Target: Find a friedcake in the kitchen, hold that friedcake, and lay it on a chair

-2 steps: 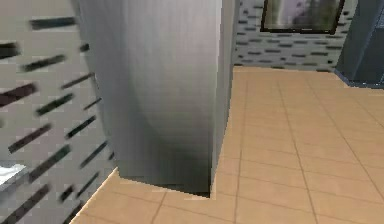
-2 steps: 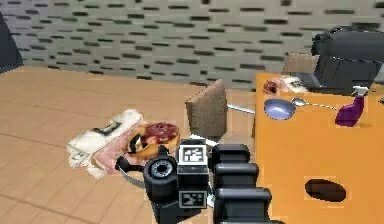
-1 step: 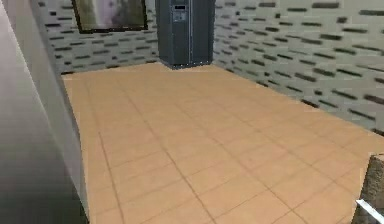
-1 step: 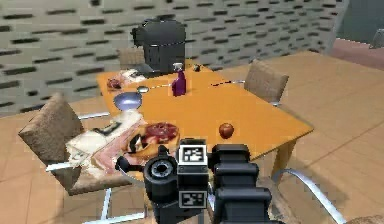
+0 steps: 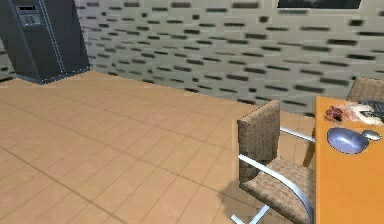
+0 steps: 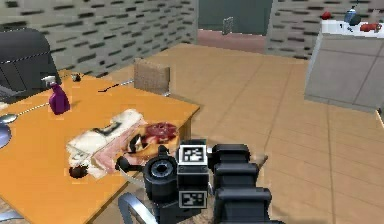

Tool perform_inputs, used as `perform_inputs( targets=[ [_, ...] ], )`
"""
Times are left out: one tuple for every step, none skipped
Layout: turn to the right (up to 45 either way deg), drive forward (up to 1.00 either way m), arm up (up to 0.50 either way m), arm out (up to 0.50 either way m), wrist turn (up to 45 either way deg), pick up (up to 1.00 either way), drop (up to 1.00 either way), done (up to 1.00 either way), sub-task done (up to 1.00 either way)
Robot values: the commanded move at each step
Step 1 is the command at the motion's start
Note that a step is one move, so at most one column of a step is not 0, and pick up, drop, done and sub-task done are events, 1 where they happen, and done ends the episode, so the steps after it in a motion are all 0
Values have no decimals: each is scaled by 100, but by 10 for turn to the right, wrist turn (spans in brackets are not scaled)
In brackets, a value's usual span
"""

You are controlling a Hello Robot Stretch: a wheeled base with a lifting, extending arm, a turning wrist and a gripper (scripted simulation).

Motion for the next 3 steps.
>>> perform_inputs(
  targets=[
    [0,0,0,38,0,0,0,0,0],
    [0,0,0,0,210,0,0,0,0],
    [0,0,-32,0,0,0,0,0,0]
  ],
)
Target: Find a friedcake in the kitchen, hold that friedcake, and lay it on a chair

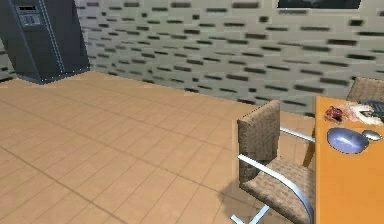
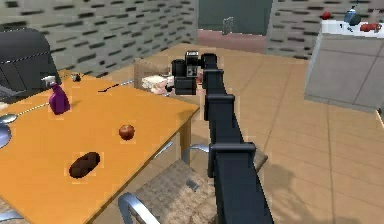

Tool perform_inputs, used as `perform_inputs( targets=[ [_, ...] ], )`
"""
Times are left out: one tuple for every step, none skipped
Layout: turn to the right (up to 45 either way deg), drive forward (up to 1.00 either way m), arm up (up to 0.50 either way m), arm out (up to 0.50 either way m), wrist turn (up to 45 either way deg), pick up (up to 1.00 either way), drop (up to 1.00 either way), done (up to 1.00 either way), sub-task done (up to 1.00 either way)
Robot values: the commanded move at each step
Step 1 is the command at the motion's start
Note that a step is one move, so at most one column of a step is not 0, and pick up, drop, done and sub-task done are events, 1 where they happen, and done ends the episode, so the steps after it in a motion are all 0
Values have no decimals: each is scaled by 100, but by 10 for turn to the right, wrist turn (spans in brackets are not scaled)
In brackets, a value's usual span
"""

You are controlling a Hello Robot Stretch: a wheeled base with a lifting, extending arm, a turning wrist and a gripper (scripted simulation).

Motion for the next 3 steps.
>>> perform_inputs(
  targets=[
    [0,0,-50,0,0,0,0,0,0],
    [0,0,0,0,0,0,100,0,0],
    [0,0,4,0,0,0,0,0,0]
  ],
)
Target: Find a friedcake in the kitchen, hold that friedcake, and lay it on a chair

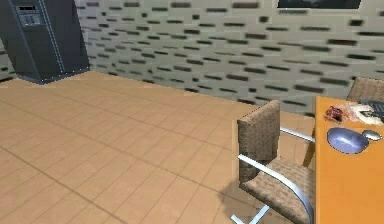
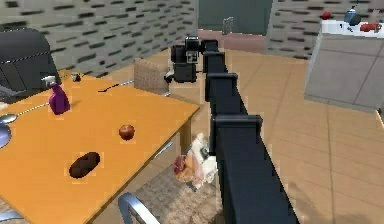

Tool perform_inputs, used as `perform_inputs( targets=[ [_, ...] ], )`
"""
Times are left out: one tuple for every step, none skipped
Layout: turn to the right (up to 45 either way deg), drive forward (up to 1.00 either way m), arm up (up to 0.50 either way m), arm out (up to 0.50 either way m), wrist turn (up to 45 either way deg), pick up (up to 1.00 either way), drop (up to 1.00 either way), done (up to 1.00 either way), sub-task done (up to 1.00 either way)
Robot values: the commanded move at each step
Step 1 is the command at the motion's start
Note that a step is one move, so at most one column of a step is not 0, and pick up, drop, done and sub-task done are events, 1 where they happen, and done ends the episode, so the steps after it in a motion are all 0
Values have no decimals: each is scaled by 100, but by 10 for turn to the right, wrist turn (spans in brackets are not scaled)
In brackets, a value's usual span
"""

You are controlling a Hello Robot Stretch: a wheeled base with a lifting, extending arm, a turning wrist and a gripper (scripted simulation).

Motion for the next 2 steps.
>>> perform_inputs(
  targets=[
    [0,0,0,-8,0,0,0,0,0],
    [0,0,0,0,0,0,0,100,0]
  ],
)
